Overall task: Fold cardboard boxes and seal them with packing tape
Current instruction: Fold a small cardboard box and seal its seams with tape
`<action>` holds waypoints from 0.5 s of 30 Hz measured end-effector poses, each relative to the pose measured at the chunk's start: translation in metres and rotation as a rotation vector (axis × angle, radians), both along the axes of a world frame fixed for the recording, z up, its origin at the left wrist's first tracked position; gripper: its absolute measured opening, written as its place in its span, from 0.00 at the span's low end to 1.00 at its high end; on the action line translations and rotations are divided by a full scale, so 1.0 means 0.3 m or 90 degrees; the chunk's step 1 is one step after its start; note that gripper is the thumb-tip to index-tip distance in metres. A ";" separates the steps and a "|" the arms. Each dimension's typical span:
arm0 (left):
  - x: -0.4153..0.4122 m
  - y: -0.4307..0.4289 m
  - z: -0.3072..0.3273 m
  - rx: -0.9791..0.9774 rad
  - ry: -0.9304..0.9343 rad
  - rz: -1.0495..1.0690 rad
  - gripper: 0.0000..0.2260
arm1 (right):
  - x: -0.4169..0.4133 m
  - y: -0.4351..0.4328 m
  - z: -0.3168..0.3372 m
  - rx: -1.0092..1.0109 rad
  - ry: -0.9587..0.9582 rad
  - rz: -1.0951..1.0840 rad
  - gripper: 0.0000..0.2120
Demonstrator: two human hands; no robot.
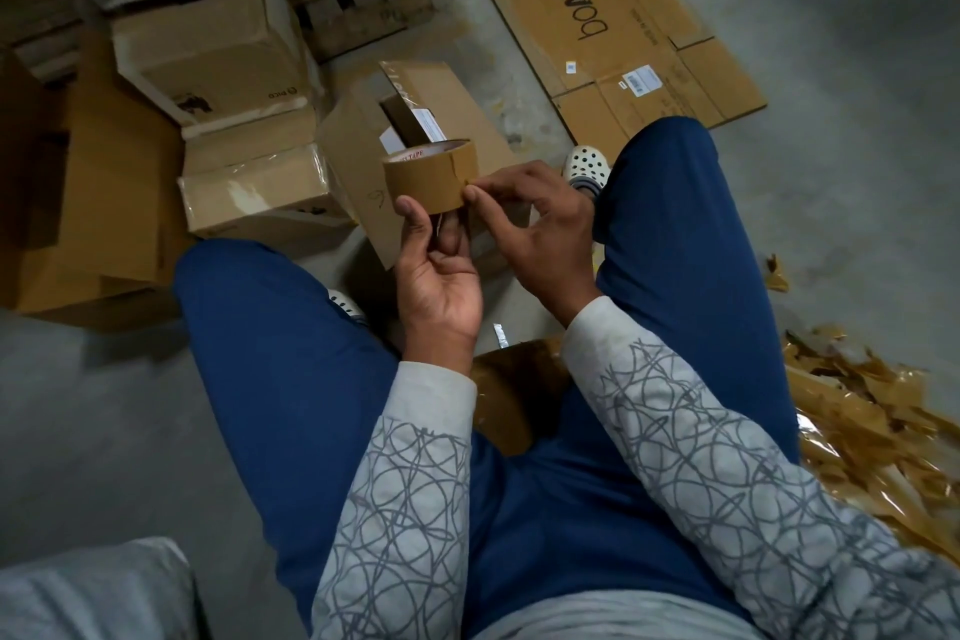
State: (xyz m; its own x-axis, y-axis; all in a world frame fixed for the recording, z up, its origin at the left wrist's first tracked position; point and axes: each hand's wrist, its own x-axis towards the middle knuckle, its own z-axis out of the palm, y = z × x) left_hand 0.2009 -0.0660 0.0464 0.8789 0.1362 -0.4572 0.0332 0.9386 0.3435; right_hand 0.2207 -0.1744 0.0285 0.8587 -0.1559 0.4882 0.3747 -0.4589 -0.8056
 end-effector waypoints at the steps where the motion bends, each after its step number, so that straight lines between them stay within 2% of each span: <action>1: 0.002 -0.001 0.002 -0.008 0.001 0.001 0.33 | 0.004 -0.002 0.000 -0.014 0.004 0.004 0.06; 3: 0.006 0.000 0.003 -0.030 0.003 0.003 0.33 | 0.008 -0.001 0.004 -0.001 0.041 0.017 0.06; 6: 0.012 0.011 0.005 -0.064 0.013 -0.006 0.34 | 0.007 0.002 0.014 0.126 0.120 0.019 0.04; 12: 0.015 0.015 0.018 -0.100 0.009 -0.012 0.22 | 0.004 -0.002 0.016 0.388 0.219 0.067 0.04; 15: 0.017 0.009 0.014 -0.105 0.006 0.002 0.28 | 0.005 -0.006 0.011 0.485 0.263 0.098 0.04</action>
